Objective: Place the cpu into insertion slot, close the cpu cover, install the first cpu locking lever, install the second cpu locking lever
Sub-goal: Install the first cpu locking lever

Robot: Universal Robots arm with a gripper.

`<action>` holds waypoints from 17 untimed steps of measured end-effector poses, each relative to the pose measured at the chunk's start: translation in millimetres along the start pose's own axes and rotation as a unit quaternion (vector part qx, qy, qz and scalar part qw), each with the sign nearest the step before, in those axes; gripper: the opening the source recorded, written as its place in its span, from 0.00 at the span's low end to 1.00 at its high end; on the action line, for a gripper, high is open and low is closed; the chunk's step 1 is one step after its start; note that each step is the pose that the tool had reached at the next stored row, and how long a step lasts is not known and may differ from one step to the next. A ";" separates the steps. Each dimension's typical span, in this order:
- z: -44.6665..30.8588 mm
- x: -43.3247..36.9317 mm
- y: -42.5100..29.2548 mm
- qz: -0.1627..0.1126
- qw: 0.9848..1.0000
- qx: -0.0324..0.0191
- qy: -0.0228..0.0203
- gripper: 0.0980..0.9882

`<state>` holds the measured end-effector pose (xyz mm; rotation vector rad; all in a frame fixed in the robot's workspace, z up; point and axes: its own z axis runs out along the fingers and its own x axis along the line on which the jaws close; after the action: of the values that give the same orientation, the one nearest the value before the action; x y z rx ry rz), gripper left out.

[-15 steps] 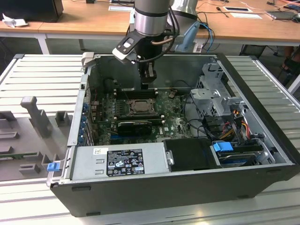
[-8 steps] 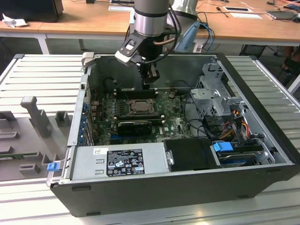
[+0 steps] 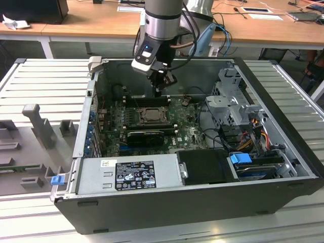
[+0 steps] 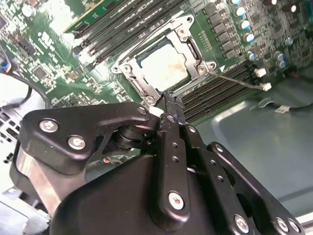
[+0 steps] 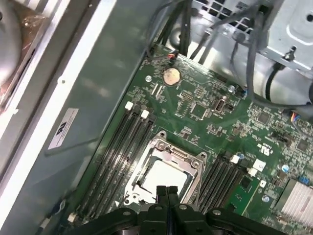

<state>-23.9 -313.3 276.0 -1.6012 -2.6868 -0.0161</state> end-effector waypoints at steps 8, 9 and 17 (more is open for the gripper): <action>1.5 0.0 -0.1 -0.097 0.995 -0.009 -0.007 0.01; 1.8 0.1 0.0 -0.102 0.995 -0.011 -0.008 0.01; 2.2 0.0 -0.1 -0.216 0.976 -0.010 -0.006 0.01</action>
<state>-24.0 -313.3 273.8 -0.9899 -2.9922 -0.0385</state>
